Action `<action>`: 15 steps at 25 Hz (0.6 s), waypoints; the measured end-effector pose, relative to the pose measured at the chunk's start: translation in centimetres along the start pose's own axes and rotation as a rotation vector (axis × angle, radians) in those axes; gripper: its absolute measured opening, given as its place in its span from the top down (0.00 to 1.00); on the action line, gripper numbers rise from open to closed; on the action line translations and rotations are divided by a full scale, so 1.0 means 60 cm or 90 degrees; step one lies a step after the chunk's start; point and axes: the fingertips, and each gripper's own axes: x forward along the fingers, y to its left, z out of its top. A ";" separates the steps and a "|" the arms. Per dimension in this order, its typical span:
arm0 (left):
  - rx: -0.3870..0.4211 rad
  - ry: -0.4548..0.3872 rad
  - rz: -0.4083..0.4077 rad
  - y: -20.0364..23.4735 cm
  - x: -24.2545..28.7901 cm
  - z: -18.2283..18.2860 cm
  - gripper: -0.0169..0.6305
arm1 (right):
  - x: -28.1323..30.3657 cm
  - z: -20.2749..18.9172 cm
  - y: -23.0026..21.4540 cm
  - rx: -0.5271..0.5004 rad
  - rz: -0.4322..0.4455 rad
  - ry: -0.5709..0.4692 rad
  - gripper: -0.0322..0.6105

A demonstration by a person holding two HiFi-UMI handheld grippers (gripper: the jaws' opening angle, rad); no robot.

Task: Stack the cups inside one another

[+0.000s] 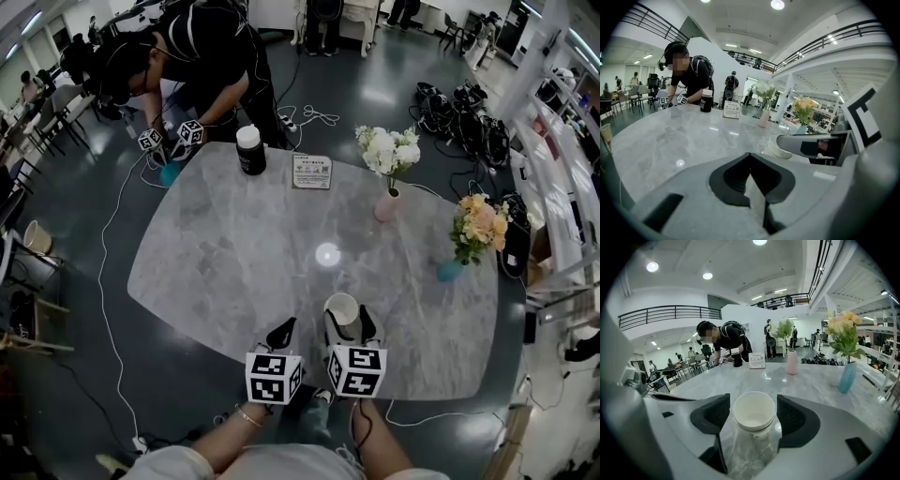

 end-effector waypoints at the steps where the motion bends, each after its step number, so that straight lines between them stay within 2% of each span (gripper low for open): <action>1: 0.000 -0.001 -0.001 0.000 0.000 0.002 0.97 | 0.000 0.001 0.000 -0.001 -0.002 0.001 0.54; 8: 0.000 -0.006 0.001 0.006 -0.006 0.005 0.97 | -0.009 0.012 -0.012 0.001 -0.034 -0.011 0.54; 15: 0.004 -0.019 0.000 0.000 -0.011 0.019 0.97 | -0.028 0.038 -0.020 0.010 -0.036 -0.044 0.56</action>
